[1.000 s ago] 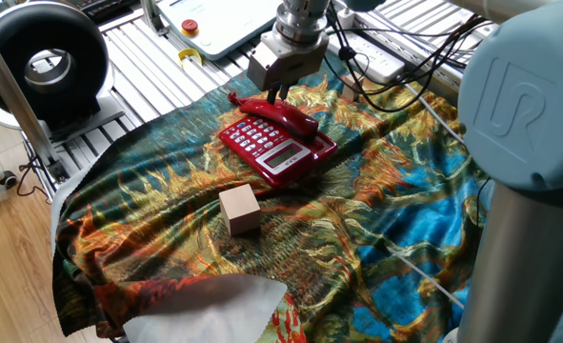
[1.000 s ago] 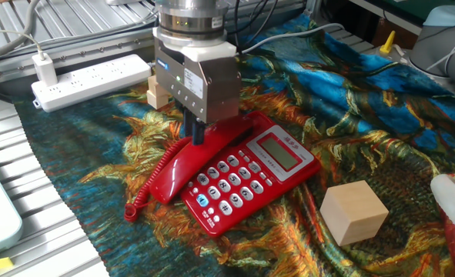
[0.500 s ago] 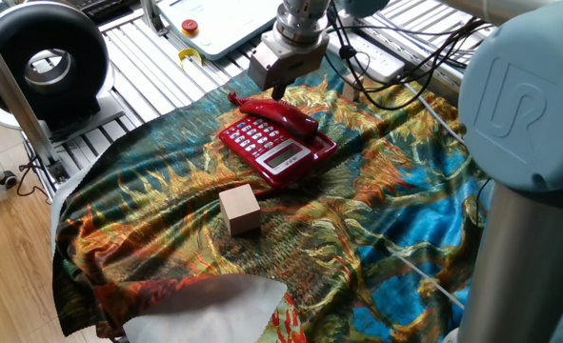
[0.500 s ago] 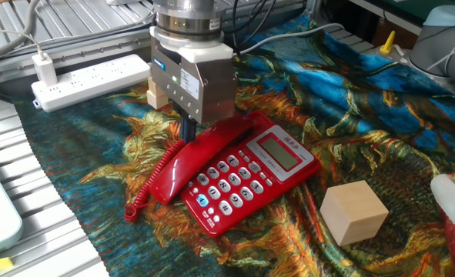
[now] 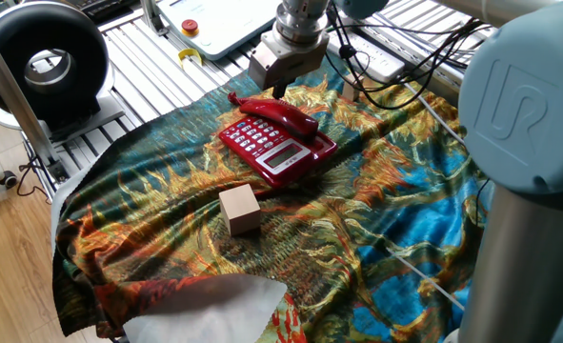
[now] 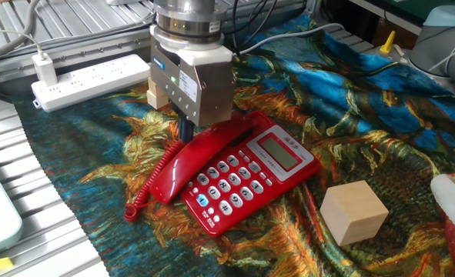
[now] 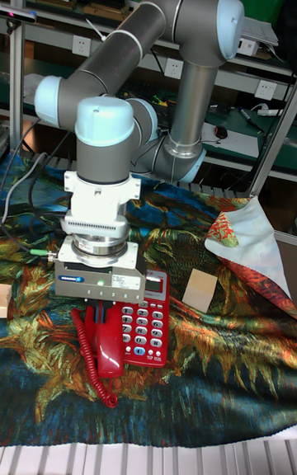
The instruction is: Place the handset of the telephone on the corresponding phone cradle
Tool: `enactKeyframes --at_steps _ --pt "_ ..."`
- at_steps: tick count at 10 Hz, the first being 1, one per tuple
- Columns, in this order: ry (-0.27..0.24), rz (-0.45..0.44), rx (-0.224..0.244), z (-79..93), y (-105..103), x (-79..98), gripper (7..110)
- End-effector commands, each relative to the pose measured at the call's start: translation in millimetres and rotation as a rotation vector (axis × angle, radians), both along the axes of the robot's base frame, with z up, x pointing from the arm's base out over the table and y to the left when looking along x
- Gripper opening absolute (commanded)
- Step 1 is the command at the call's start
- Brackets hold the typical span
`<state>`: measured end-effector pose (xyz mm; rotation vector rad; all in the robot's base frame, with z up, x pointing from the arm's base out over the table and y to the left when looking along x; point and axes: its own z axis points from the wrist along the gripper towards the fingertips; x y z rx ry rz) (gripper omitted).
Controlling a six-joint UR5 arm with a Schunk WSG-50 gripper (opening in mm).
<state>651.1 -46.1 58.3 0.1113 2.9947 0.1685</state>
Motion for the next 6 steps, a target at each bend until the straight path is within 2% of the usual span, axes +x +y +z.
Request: enactKeyframes --at_steps 1,4,6 --pt "0.005 -0.026 0.002 2.3 9 2.5 7" --pt "-0.008 0.011 0.007 4.2 12 5.3 7" --pt "-0.053 0.054 0.031 7.3 18 14.1 7"
